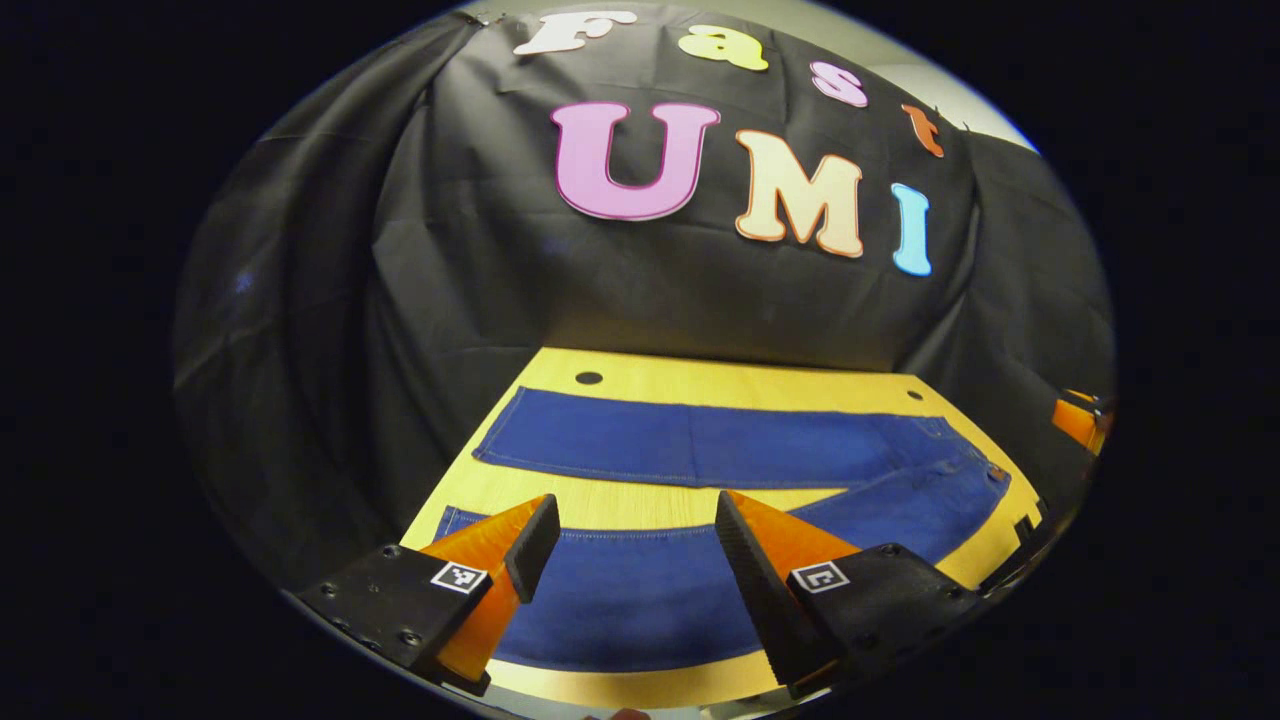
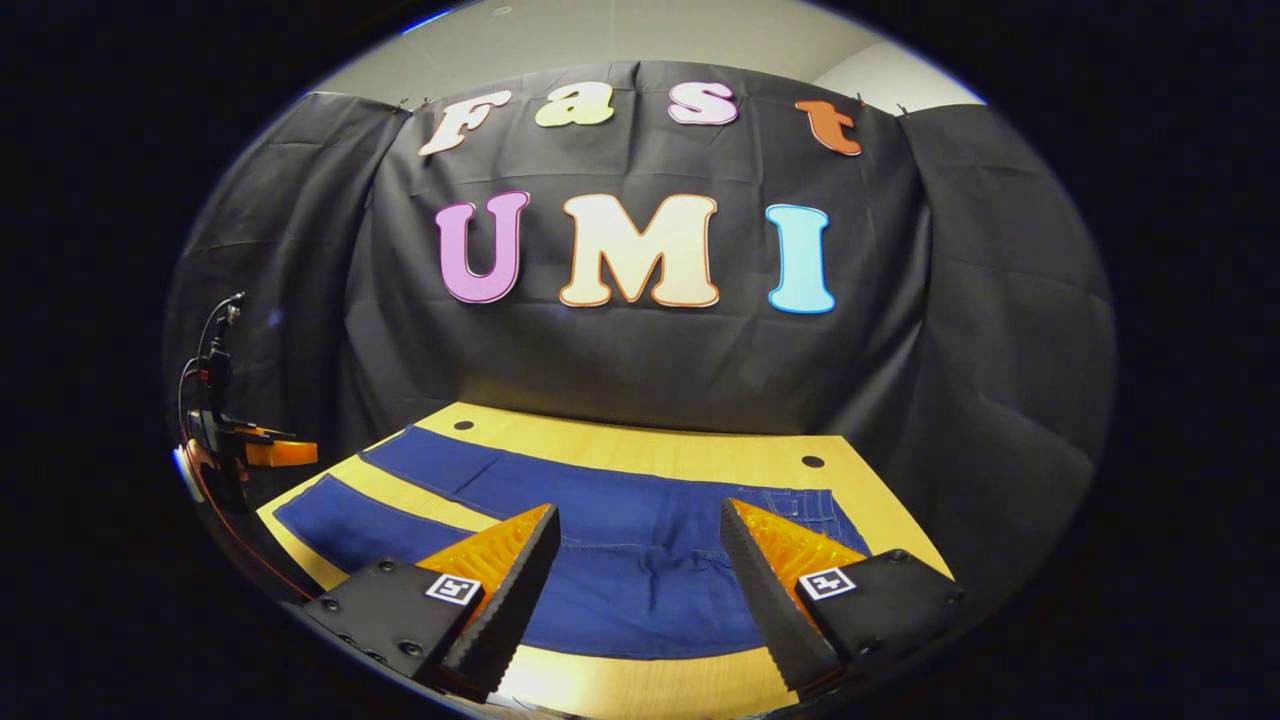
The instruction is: Grasp the waist and the cuffs of the jeans and fold them to make the two legs overlap; first hold the waist and fold one-third of the jeans toward the cuffs, then hold the cuffs and fold the remaining one-third in the same direction to finish folding.
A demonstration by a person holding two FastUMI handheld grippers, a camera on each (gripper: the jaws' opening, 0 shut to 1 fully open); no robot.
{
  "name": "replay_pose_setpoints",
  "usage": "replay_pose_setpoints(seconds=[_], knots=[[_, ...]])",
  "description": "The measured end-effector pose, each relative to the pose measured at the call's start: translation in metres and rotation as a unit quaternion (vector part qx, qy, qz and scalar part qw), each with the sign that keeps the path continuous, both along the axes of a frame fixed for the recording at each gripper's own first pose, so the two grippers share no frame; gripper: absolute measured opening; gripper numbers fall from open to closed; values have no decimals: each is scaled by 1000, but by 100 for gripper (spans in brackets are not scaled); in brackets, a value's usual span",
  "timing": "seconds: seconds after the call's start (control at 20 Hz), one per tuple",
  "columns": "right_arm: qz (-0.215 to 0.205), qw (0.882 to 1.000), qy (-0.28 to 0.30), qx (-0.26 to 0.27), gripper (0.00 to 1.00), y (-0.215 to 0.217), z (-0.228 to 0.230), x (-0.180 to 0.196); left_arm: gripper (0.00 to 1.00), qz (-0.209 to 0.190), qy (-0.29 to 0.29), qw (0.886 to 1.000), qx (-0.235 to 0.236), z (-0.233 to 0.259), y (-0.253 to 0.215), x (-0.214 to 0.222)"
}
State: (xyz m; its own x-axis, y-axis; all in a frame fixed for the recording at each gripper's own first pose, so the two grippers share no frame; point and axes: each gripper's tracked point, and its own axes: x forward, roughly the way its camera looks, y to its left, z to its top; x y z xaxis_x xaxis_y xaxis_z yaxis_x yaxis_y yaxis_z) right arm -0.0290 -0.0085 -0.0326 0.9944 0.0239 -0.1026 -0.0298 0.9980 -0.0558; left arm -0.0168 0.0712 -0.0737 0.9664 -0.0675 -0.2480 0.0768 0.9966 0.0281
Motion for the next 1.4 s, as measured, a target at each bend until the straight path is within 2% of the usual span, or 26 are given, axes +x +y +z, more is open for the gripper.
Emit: replay_pose_setpoints(seconds=[0.15, 0.25, 0.4, 0.65, 0.75, 0.9, 0.95, 1.0, 1.25, 1.3, 1.4], knots=[[13, 1000, 6, -5, 99, 8, -7, 1, 94, -51, 58, 996, 52, -27, 4, -14], [24, 1000, 14, -5, 99, 15, -13, 2, 95, -98, 105, 985, 98, -50, 7, -27], [39, 999, 27, -9, 99, 23, -22, 6, 95, -154, 186, 958, 156, -87, 16, -47], [58, 997, 49, -14, 99, 34, -36, 11, 96, -210, 284, 899, 261, -135, 44, -66], [61, 996, 56, -17, 99, 35, -43, 11, 96, -229, 318, 876, 280, -148, 50, -70], [60, 996, 68, -20, 99, 34, -50, 13, 96, -247, 356, 851, 296, -160, 52, -74], [59, 996, 72, -18, 99, 33, -52, 12, 100, -250, 364, 845, 302, -161, 52, -75], [58, 995, 75, -16, 99, 32, -54, 14, 96, -251, 370, 841, 305, -162, 50, -74], [47, 995, 88, -16, 99, 22, -58, 16, 96, -264, 399, 815, 328, -169, 57, -77], [47, 995, 90, -17, 99, 21, -58, 18, 96, -265, 398, 815, 326, -170, 55, -74], [47, 994, 92, -20, 99, 19, -58, 20, 97, -272, 414, 807, 320, -174, 54, -78]])
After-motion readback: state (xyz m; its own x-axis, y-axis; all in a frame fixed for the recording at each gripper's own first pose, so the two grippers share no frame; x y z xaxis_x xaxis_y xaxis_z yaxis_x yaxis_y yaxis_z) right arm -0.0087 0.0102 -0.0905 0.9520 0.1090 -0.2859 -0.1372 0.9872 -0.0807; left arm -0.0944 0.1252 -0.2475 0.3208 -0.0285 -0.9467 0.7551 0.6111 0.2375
